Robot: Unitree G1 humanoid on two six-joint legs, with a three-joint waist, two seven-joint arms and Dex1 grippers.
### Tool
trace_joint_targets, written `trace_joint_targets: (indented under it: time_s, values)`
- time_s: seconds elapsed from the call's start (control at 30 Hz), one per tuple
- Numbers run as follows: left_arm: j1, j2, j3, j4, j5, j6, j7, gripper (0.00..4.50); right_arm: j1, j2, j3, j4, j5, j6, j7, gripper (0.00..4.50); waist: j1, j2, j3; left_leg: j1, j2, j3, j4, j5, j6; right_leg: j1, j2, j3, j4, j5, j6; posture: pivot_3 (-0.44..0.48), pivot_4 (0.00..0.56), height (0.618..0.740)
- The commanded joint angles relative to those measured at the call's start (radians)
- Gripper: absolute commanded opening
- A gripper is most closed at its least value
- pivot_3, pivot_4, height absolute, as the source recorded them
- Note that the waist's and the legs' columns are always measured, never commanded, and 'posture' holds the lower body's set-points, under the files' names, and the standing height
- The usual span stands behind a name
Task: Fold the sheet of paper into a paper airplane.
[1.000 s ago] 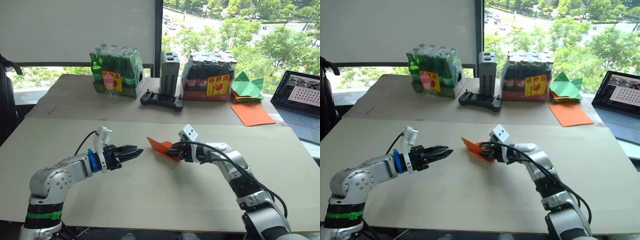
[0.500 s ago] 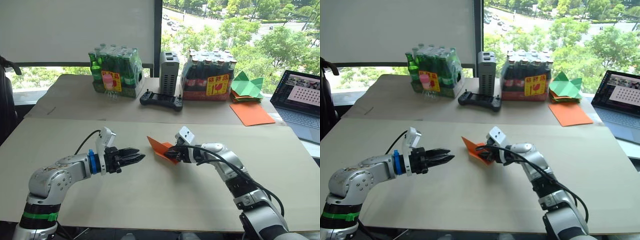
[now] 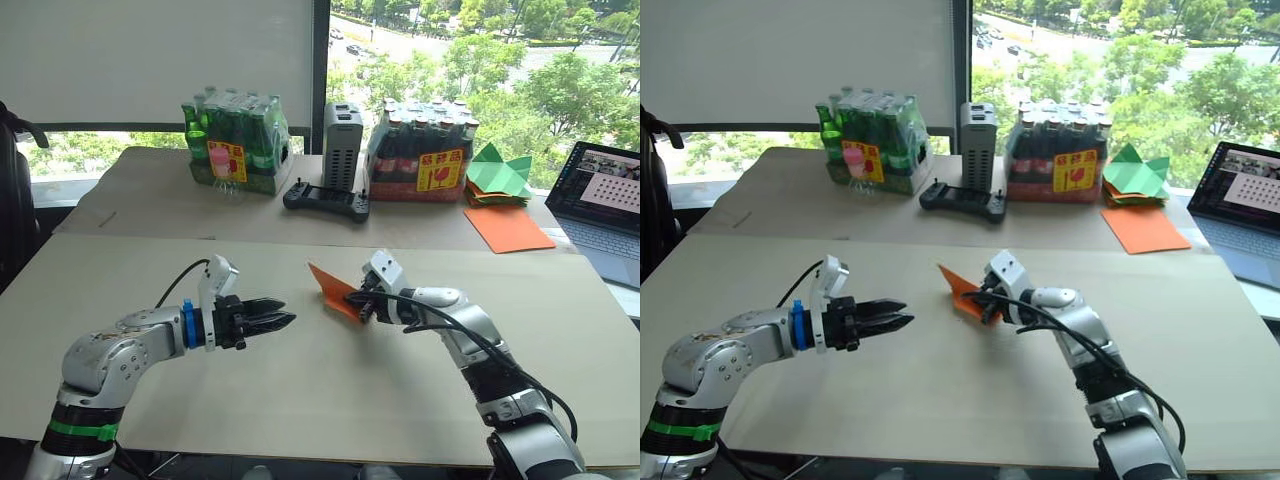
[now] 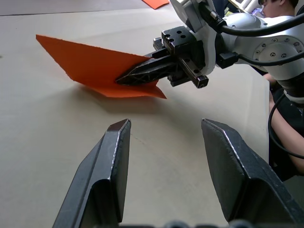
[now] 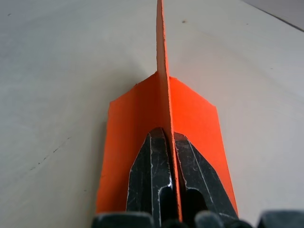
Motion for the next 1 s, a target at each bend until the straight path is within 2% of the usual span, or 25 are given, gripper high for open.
trace_joint_targets:
  time_s: [0.03,0.23,0.43,0.7,1.0]
  values:
    - [-0.022,0.001,-0.003,-0.042,-0.007,-0.022,-0.017,2.49,0.055,-0.048,-0.104,-0.172,0.035,0.095,-0.057,0.05,0.000,0.000,0.000,0.000,0.000,0.000,0.000,0.000,0.000,0.000,0.000,0.000,0.000,0.000,0.000,0.000,0.150,0.740]
    - [-0.046,-0.004,-0.029,-0.008,0.011,-0.035,-0.040,2.49,0.242,-0.178,-0.229,-0.337,-0.004,0.153,-0.166,0.05,0.009,0.000,0.001,-0.001,0.000,0.000,0.000,0.000,0.000,0.000,0.000,0.000,-0.002,0.000,0.000,0.000,0.150,0.740]
    - [-0.075,-0.011,-0.068,0.041,0.044,-0.063,-0.085,2.49,0.372,-0.177,-0.378,-0.347,-0.037,0.189,-0.328,0.05,-0.001,0.000,0.001,-0.001,0.000,0.000,-0.001,0.000,0.000,0.000,0.000,0.001,-0.002,0.000,0.000,0.000,0.150,0.740]
    - [-0.096,-0.016,-0.093,0.081,0.075,-0.086,-0.119,2.49,0.384,-0.146,-0.478,-0.274,-0.070,0.133,-0.486,0.05,-0.002,0.000,0.001,0.000,0.000,0.001,-0.001,0.000,0.000,0.000,0.000,0.002,-0.002,0.000,0.000,0.000,0.150,0.740]
    - [-0.088,-0.018,-0.078,0.075,0.082,-0.080,-0.116,2.49,0.365,-0.139,-0.505,-0.156,-0.082,0.064,-0.572,0.05,-0.001,0.000,0.001,0.000,-0.001,0.001,-0.001,0.000,0.000,0.000,0.000,0.002,-0.002,0.000,0.000,0.000,0.150,0.740]
